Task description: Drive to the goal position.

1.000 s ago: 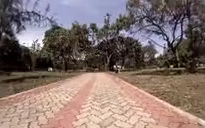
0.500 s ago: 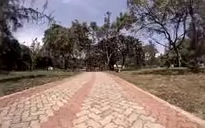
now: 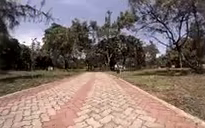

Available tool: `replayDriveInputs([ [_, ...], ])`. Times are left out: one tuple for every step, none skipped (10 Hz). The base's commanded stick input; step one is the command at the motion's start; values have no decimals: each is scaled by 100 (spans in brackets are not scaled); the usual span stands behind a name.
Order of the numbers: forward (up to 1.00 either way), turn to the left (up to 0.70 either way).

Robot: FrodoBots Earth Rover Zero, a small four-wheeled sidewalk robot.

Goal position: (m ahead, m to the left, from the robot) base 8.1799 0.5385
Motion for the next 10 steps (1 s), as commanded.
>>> replayDriveInputs([
  [70,0],
  [70,0],
  [70,0],
  [70,0],
  [70,0],
  [70,0],
  [70,0],
  [70,0],
  [70,0],
  [70,0],
])
